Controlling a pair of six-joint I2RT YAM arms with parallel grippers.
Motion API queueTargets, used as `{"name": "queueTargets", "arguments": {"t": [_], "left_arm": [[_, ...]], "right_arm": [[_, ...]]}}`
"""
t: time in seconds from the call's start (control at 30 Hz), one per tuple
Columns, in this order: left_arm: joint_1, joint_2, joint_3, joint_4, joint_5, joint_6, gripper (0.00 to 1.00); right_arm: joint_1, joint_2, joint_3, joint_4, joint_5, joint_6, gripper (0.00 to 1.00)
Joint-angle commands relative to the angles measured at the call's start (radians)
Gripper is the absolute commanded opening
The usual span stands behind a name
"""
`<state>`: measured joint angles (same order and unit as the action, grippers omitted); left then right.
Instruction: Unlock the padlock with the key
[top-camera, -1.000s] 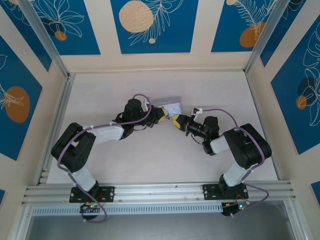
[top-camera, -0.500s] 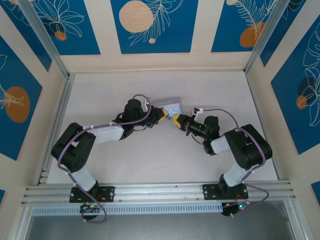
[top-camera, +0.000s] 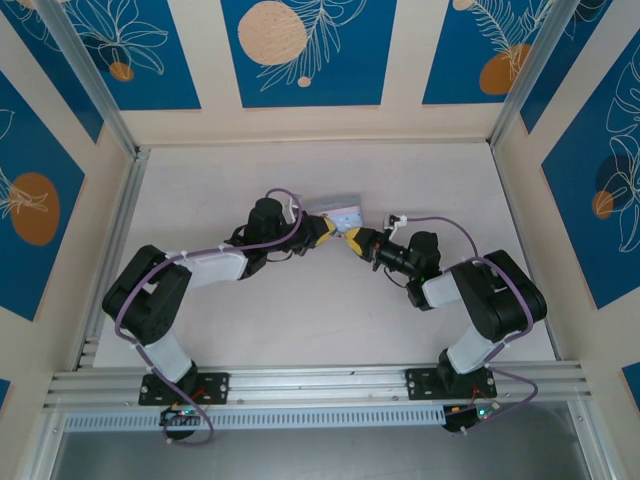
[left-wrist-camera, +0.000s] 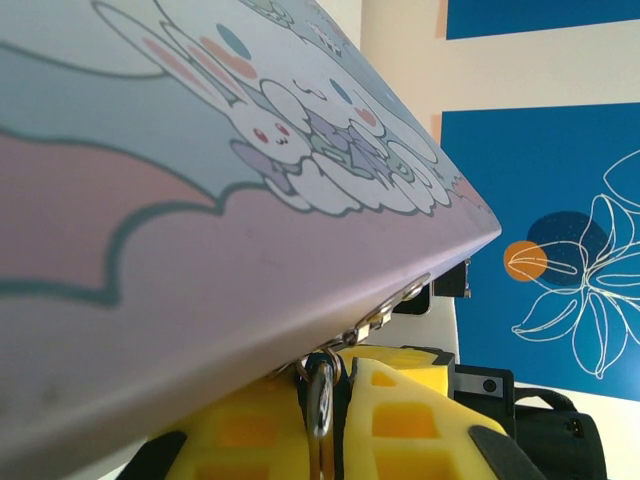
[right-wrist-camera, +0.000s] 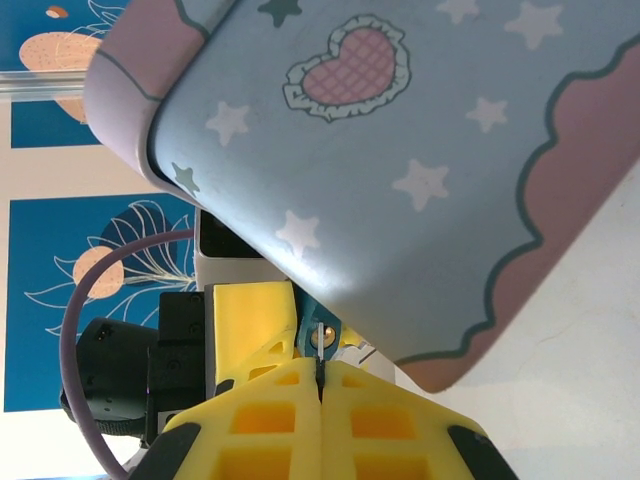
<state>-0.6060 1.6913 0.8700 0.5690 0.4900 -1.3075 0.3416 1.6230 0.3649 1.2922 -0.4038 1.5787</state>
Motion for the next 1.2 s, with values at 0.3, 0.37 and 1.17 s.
{"name": "queueTargets", "arguments": {"t": [0.3,0.37,1.17], "left_arm": [[0.008,-0.035,0.006,0.096,0.013,0.018,0.00],[0.009,-0.035,0.004,0.097,0.012,0.016,0.00],[0.008,-0.039,0.002,0.125,0.040,0.010,0.00]], "right_arm": [[0.027,0.013,0.031,0.007,0.011,-0.008,0.00],[0.028,0.015,0.034,0.008,0.012,-0.007,0.00],[0.018,0.106,0.051,0.088,0.021,0.032,0.00]]}}
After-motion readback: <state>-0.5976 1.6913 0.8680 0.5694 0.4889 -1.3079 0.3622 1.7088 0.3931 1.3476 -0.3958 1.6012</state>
